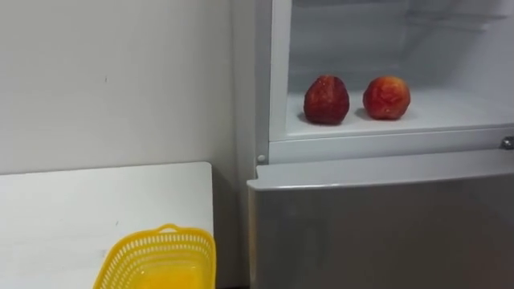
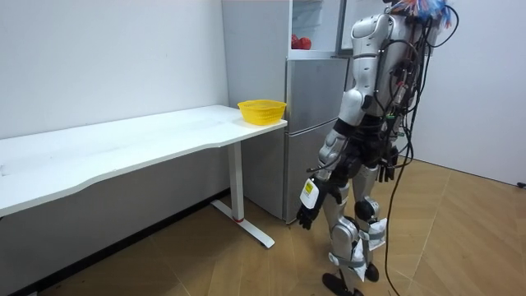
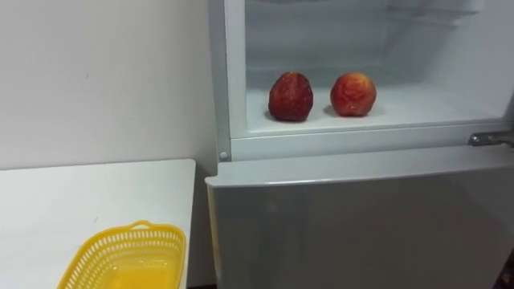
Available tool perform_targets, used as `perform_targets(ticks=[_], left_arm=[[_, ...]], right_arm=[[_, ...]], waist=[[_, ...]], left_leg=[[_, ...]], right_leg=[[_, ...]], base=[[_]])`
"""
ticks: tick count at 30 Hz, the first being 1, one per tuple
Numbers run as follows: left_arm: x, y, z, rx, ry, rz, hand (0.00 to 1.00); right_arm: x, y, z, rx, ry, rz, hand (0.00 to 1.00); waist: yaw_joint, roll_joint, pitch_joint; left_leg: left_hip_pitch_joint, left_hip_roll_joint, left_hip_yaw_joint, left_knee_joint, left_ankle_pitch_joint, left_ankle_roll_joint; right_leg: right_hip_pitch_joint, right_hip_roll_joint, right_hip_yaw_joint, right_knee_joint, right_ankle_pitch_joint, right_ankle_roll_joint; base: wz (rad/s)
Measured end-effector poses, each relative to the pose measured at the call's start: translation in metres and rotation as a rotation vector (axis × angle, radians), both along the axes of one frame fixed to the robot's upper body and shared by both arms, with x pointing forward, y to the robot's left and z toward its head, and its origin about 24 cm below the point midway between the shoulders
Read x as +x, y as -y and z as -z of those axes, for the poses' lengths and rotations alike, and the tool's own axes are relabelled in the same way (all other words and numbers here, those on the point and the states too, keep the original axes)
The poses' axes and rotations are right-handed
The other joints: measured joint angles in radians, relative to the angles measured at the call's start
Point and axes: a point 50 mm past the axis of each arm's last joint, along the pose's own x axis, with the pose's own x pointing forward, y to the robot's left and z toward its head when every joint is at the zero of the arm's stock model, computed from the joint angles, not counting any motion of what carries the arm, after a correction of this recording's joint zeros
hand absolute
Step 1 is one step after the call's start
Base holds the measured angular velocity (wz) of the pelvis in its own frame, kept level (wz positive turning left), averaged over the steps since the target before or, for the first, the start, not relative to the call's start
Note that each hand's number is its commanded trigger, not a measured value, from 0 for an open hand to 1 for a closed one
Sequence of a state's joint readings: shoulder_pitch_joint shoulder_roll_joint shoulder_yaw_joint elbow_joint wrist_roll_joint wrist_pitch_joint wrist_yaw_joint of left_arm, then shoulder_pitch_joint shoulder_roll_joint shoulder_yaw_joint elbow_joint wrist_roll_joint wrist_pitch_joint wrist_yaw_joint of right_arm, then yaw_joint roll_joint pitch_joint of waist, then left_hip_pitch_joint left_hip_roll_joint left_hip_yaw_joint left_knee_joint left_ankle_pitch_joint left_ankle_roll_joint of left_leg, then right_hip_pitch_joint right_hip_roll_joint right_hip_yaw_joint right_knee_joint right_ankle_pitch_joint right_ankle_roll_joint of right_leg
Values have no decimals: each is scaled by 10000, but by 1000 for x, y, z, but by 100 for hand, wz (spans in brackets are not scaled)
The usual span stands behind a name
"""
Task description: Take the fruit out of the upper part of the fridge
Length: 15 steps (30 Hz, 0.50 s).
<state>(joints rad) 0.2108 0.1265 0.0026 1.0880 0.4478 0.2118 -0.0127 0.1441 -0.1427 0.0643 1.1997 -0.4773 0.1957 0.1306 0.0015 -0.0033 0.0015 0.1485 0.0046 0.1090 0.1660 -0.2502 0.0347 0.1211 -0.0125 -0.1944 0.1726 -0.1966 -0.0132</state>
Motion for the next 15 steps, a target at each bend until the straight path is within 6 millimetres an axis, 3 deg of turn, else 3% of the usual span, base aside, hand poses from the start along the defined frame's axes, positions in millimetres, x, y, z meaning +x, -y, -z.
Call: perform_targets(ticks=[3,7,10,11,13,15], left_arm=[[1,-1,0,93,-28,327,0],[1,-4,-1,175,-45,415,0],[3,-8,-2,274,66,462,0],[4,-9,-3,330,134,612,0],[8,-11,-5,412,408,844,0],[8,-15,-8,460,727,943,0]], right_arm=[[14,2,-2,-88,549,-70,0],[50,7,-12,-227,2380,-38,0],[89,5,-31,-221,4591,-482,0],[102,2,-41,-221,5446,-828,0],[119,-2,-59,-156,6712,-1142,0],[131,-6,-85,-130,8294,-1435,0]], waist=[[27,-46,-3],[-16,-204,12],[-75,-246,52],[-98,-270,-1],[-226,-299,48],[-316,-314,27]], left_leg=[[-43,-3,60,0,0,0],[-89,-3,211,13,2,0],[-181,14,319,25,2,-1],[-189,14,309,41,3,-2],[-203,12,305,39,3,-3],[-280,12,311,43,3,-3]], right_leg=[[-96,-3,48,4,-5,8],[-162,-5,152,-30,0,14],[-320,10,266,-23,1,13],[-349,10,257,-32,1,13],[-354,11,259,-51,1,14],[-394,18,308,-86,1,14]], base=[[-5],[-9],[-11],[0],[2],[-4]])
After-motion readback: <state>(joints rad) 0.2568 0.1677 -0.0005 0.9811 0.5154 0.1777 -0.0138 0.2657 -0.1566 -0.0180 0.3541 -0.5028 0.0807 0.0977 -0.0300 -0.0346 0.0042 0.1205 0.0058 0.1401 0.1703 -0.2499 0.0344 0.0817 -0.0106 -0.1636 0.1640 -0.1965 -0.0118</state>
